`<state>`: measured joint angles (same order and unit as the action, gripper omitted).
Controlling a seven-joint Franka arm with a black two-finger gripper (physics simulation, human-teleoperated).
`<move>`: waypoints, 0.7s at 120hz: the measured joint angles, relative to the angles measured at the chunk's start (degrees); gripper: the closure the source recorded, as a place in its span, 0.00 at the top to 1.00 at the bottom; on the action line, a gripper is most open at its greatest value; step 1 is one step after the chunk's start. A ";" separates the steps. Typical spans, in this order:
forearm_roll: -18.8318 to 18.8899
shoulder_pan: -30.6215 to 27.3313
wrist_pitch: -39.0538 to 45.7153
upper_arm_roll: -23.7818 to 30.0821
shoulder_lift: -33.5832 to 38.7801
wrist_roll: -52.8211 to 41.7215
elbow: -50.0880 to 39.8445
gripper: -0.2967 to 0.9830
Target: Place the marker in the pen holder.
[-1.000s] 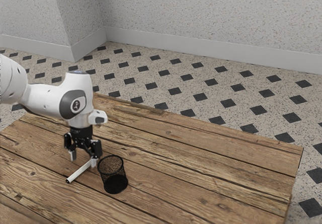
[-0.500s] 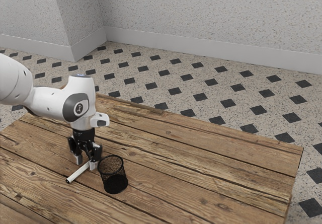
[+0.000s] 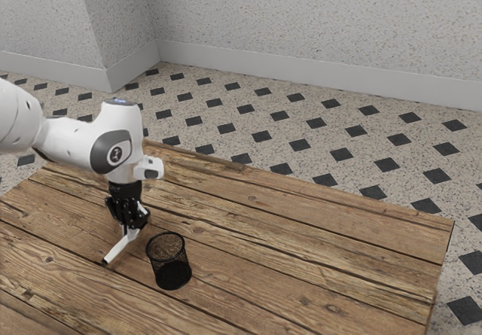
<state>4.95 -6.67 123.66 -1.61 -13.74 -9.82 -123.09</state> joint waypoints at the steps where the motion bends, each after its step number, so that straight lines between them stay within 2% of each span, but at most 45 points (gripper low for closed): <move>1: 0.30 0.02 0.04 0.02 0.38 0.02 0.05 0.17; 25: 10.09 -0.67 4.91 3.68 13.82 0.98 -0.82 0.15; 46: 13.40 -0.10 16.45 10.11 23.76 5.49 -10.51 0.15; 59: 11.03 0.27 20.77 12.67 29.09 10.32 -17.73 0.15; 84: 3.69 -0.03 24.73 18.25 33.26 18.28 -23.01 0.15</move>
<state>8.64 -6.70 148.39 16.65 19.51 8.46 -146.10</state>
